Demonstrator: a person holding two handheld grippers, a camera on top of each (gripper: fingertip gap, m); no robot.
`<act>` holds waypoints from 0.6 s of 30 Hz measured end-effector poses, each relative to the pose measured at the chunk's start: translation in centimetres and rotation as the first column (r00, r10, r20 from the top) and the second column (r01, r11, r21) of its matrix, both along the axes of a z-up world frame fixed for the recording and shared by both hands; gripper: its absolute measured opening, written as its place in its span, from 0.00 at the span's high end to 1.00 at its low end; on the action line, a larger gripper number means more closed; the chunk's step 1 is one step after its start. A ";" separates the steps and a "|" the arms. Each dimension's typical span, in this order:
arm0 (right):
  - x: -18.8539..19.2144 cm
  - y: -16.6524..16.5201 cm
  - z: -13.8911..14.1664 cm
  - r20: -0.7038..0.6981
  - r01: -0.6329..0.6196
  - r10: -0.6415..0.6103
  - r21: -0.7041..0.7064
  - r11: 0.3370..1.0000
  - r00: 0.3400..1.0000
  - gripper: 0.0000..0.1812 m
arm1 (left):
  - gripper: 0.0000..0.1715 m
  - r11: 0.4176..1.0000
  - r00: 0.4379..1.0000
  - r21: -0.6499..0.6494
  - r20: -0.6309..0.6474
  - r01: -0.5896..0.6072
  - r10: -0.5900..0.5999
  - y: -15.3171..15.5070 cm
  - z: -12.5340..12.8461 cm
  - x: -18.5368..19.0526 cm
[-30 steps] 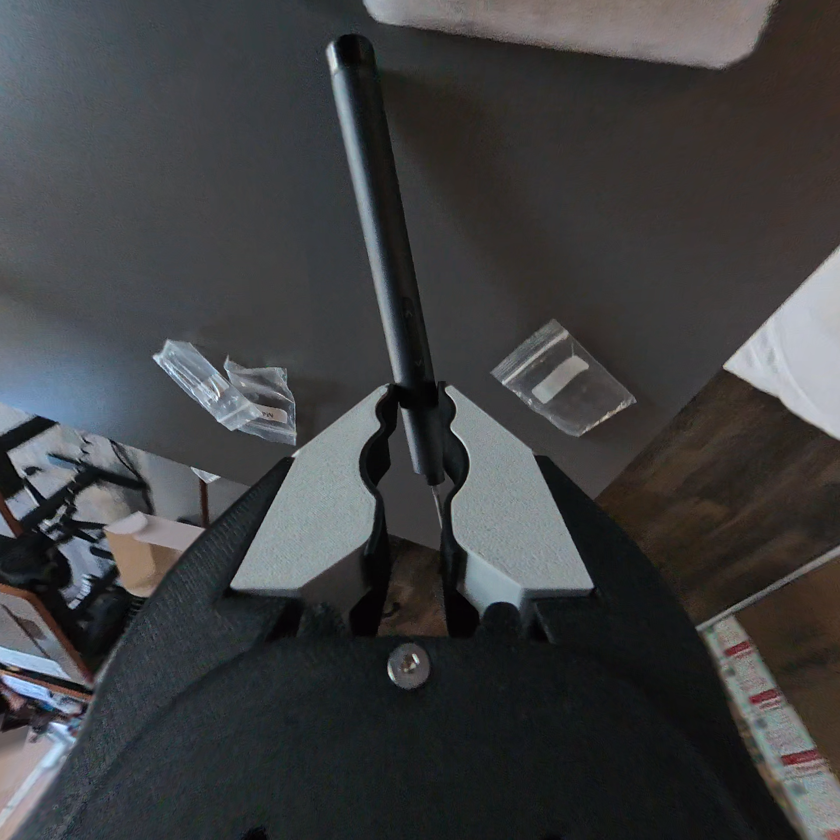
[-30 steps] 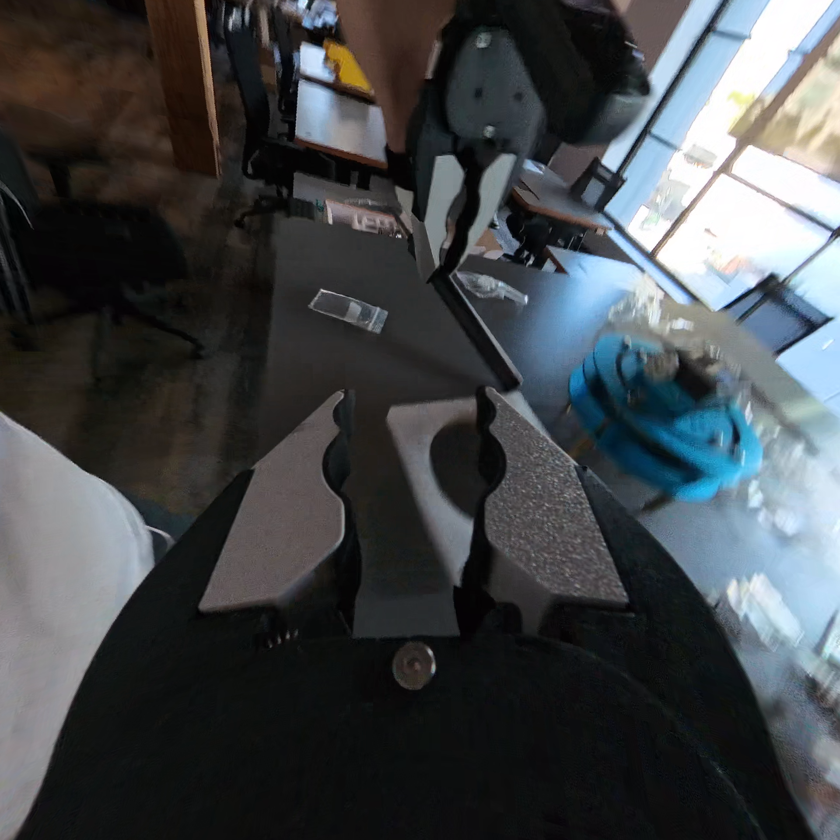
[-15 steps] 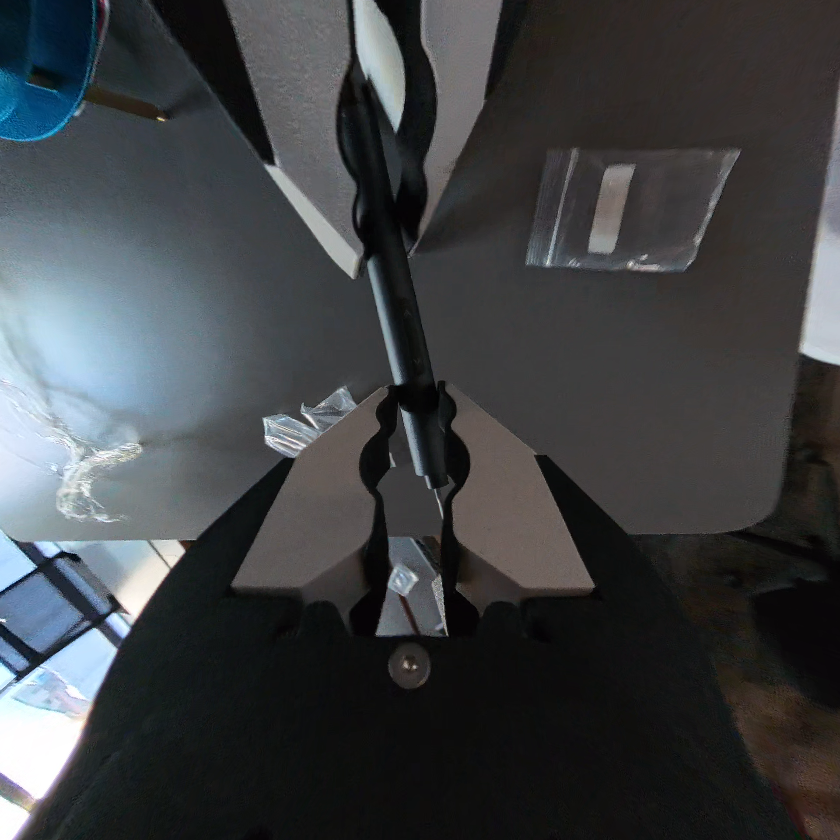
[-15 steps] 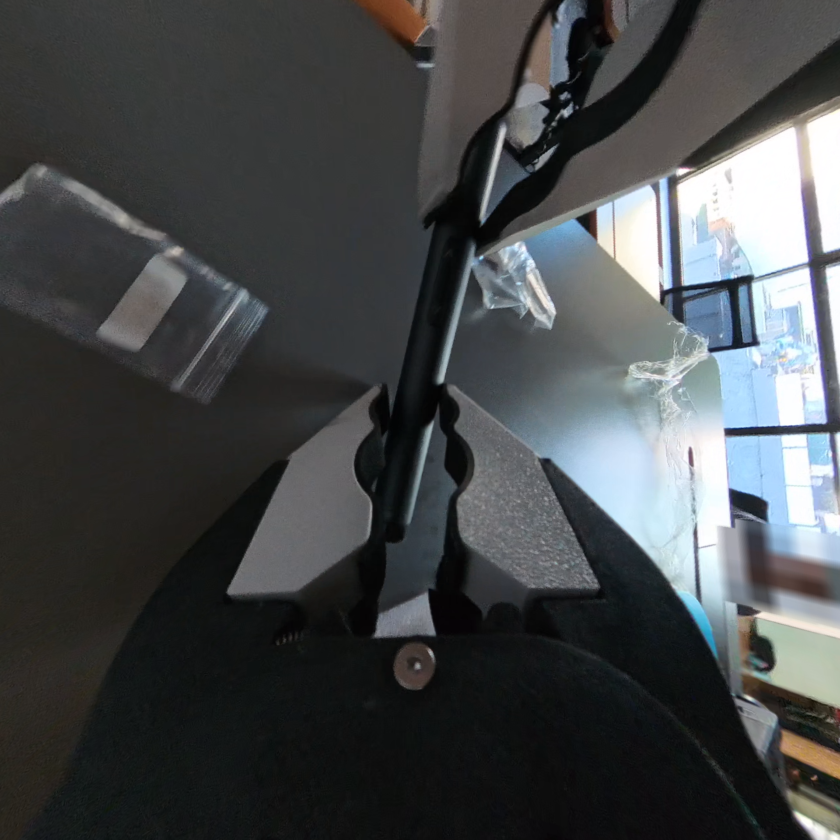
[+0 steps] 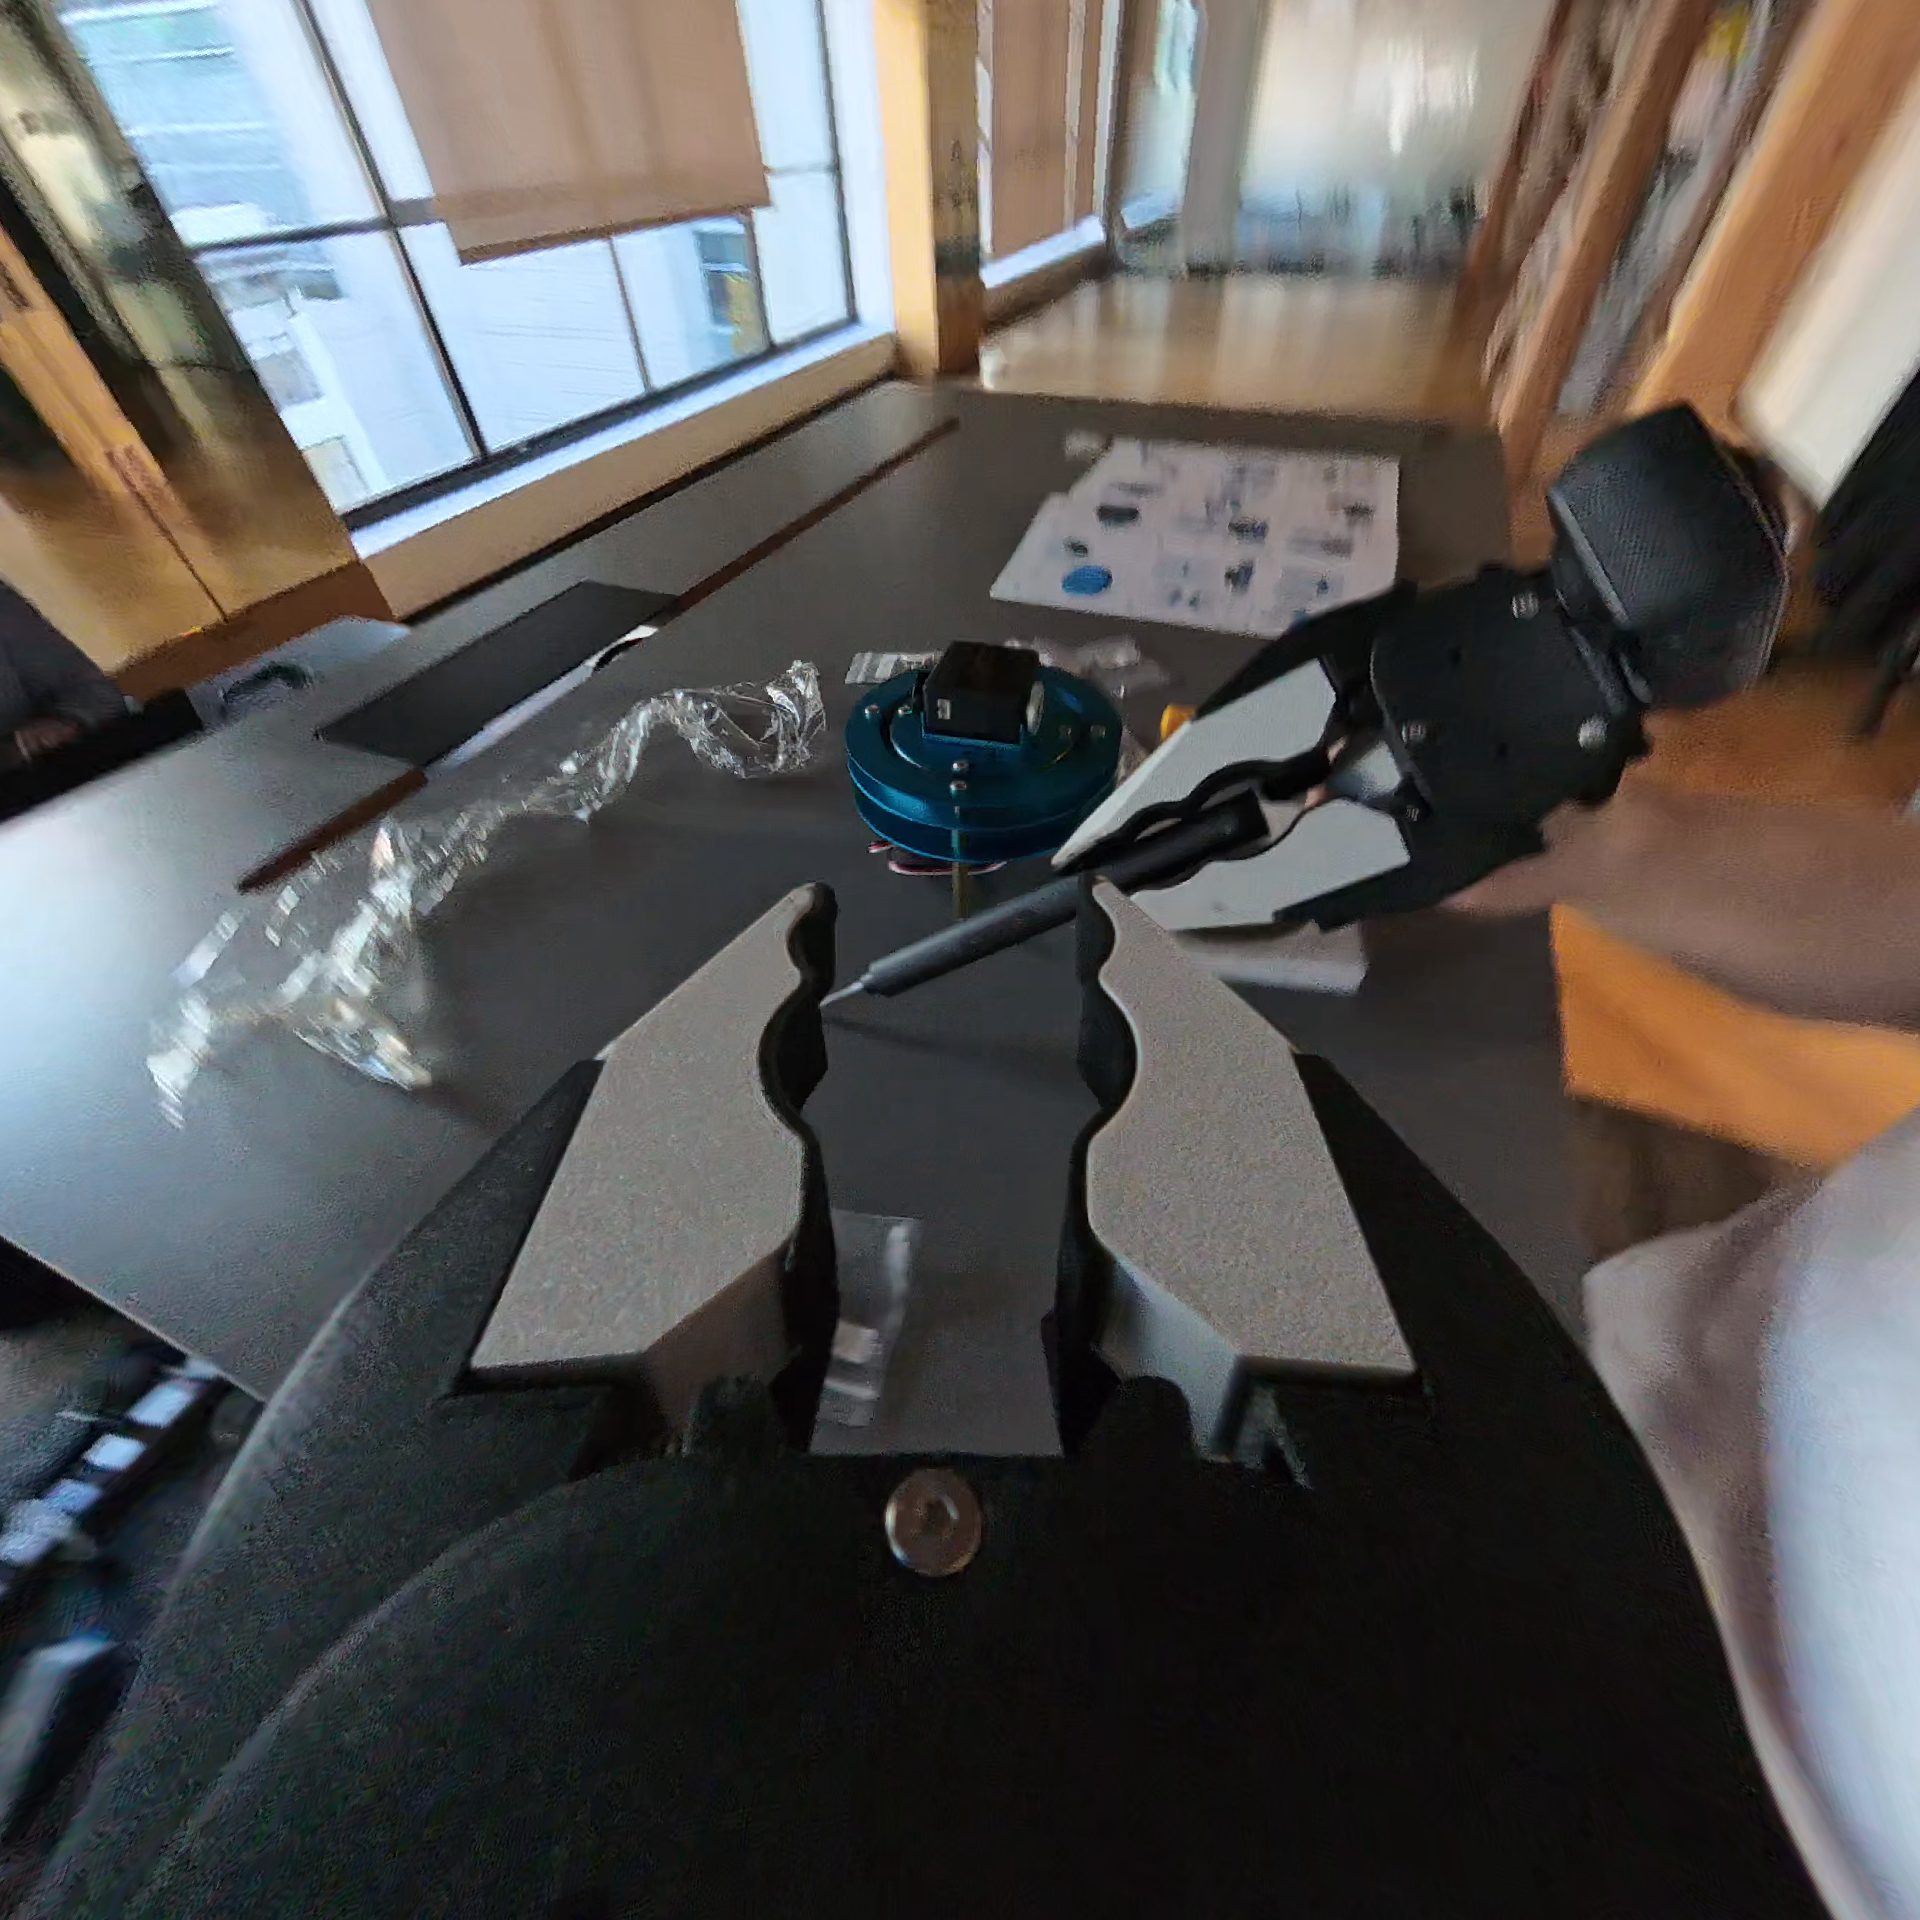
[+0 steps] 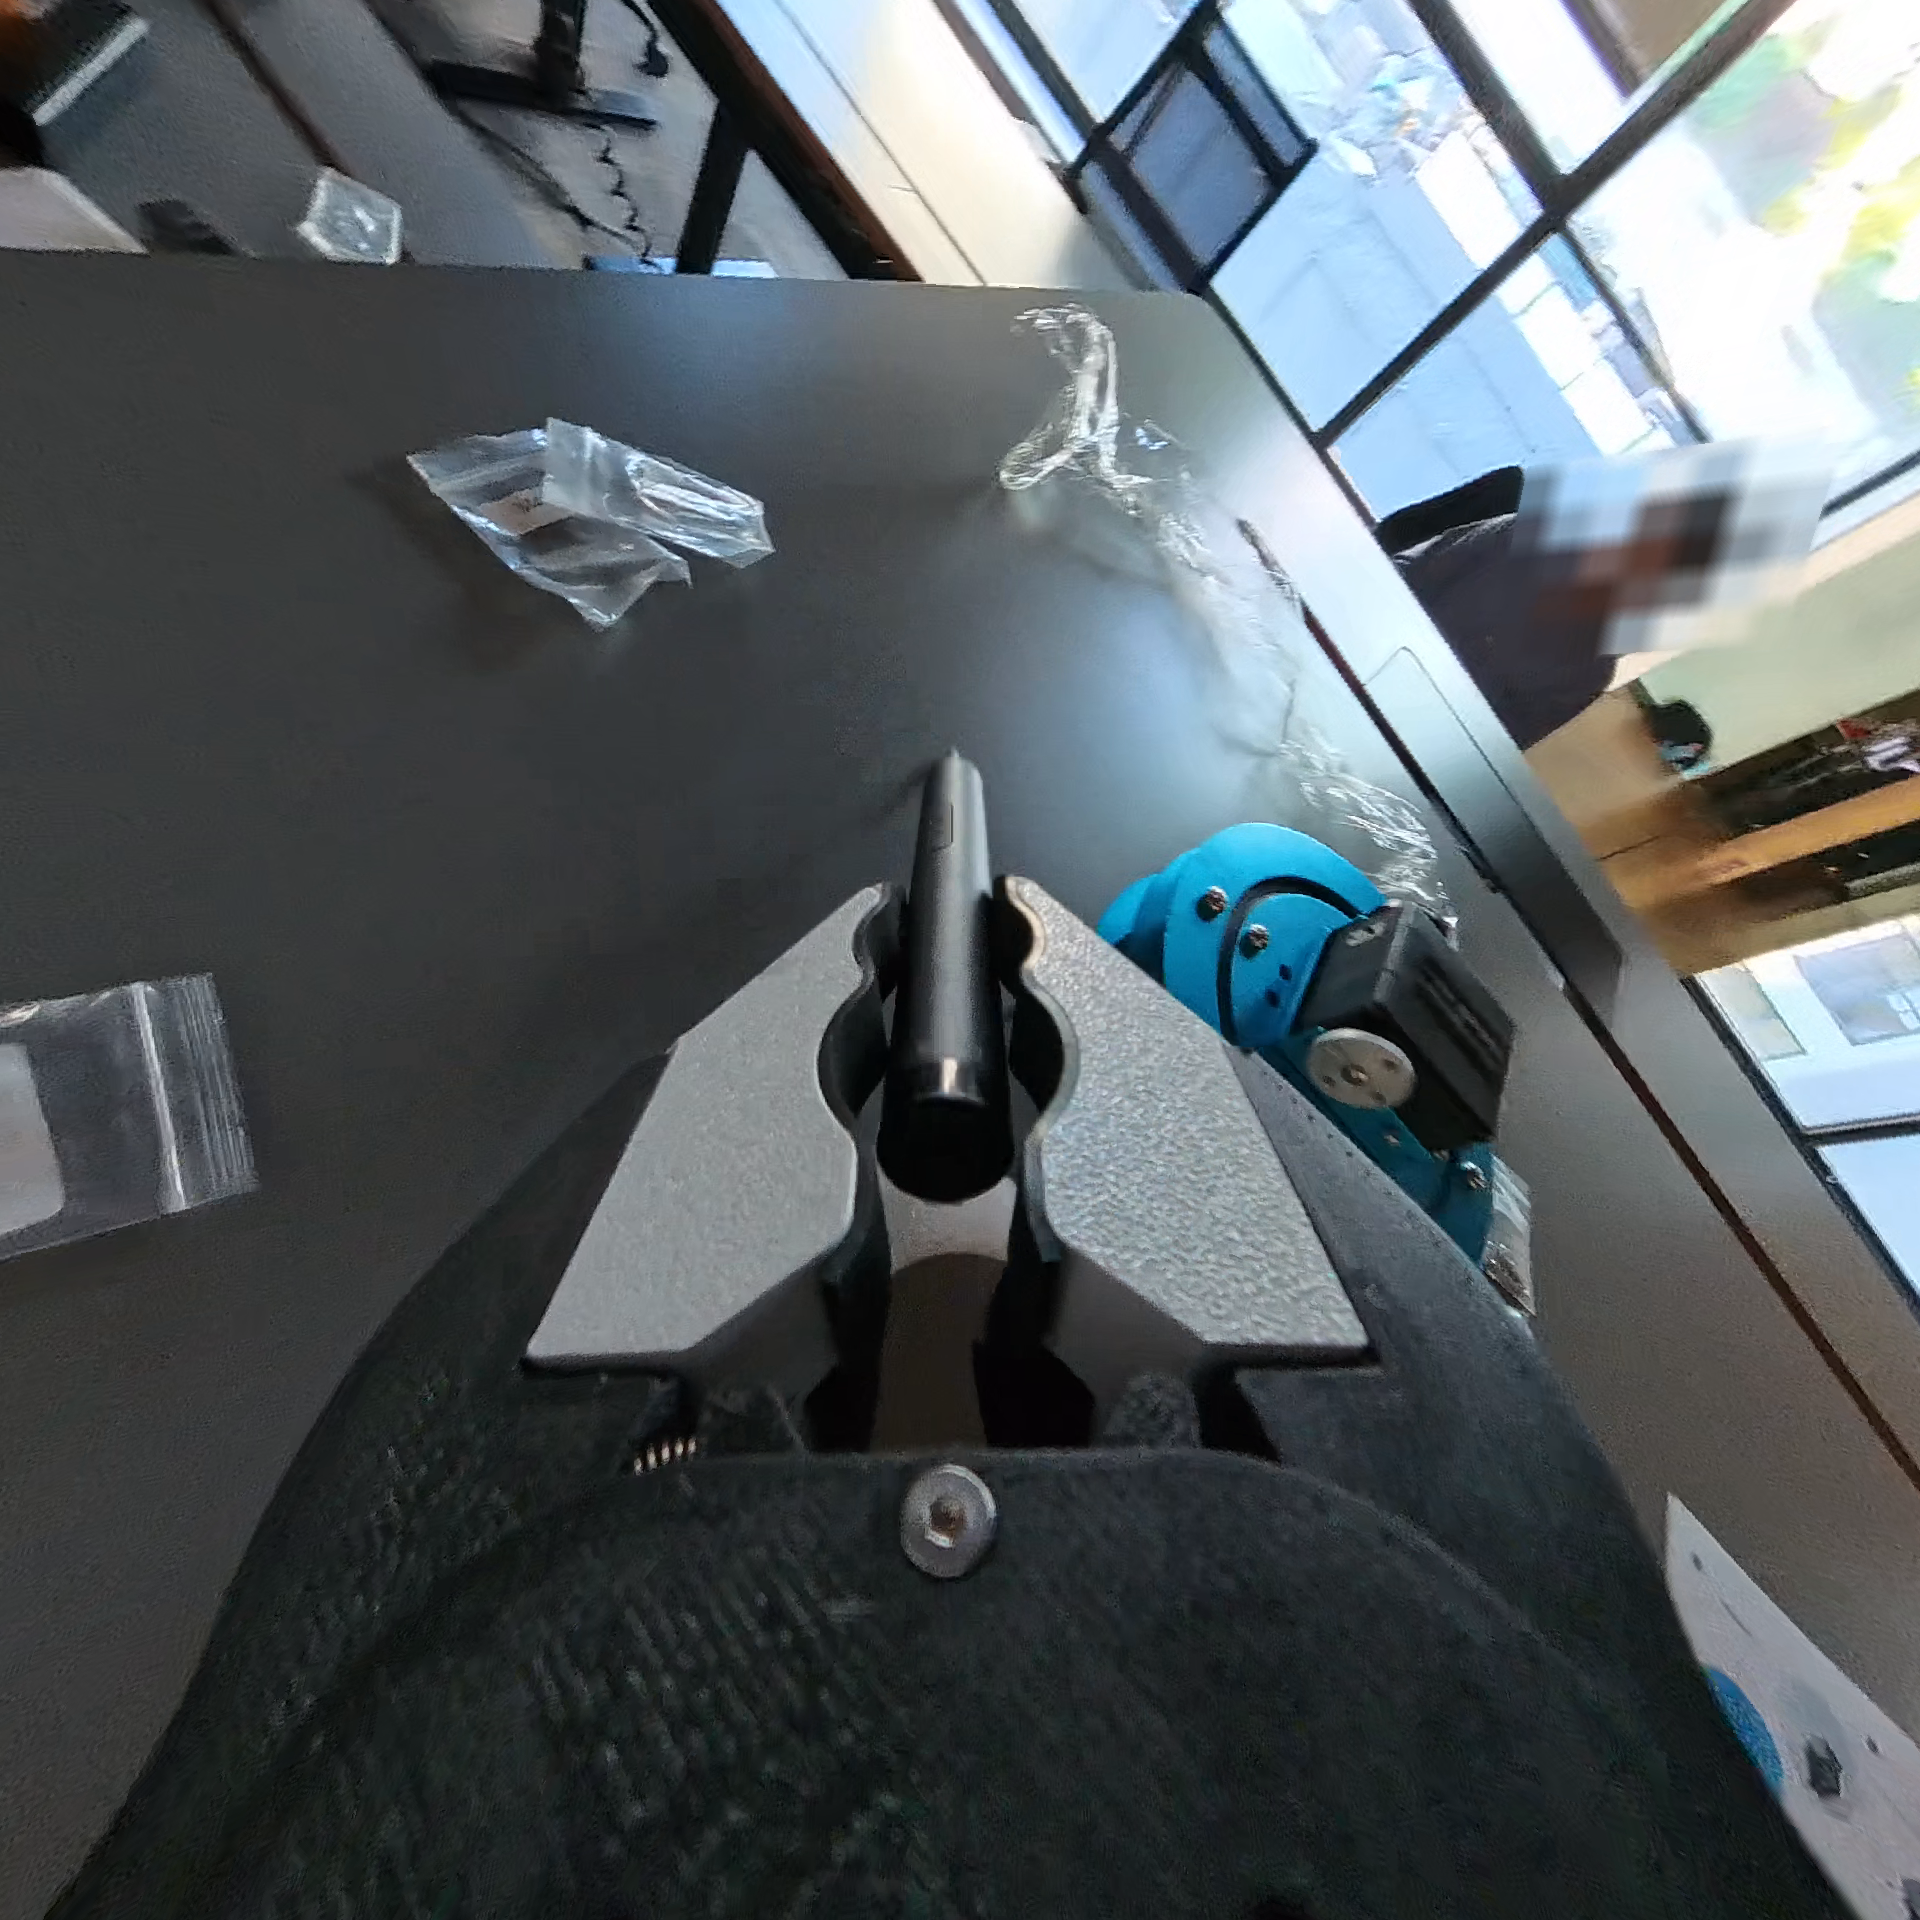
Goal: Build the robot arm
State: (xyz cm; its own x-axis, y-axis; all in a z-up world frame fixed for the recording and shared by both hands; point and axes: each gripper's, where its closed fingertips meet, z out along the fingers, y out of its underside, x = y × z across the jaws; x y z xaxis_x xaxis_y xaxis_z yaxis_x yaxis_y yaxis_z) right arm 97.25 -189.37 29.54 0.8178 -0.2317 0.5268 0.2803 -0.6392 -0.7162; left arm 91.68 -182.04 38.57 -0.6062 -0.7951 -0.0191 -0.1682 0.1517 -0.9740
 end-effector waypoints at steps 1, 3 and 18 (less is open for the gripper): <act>-0.1 -0.2 0.3 0.000 0.002 -0.002 0.017 1.000 1.000 0.91 | 0.74 0.997 0.999 -0.072 -0.031 -0.031 0.029 -0.3 -0.4 -0.4; -0.7 -0.5 0.5 -0.013 -0.020 0.020 0.046 0.999 1.000 0.91 | 0.75 0.984 0.996 -0.173 -0.089 -0.039 0.024 -1.9 -1.5 -1.5; -3.8 -6.3 0.1 -0.024 -0.043 0.047 0.151 0.988 0.999 0.91 | 0.63 0.436 0.845 -0.795 -0.519 -0.421 -0.130 -12.1 -7.8 -1.8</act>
State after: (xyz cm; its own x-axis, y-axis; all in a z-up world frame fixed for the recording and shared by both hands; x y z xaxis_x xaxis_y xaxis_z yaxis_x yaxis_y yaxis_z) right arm 93.42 -195.65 29.69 0.8428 -0.2690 0.4662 0.2855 -0.5109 -0.8109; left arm 89.89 -194.15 30.75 -0.1839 -0.2849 0.9408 -0.5269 -0.7794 -0.3390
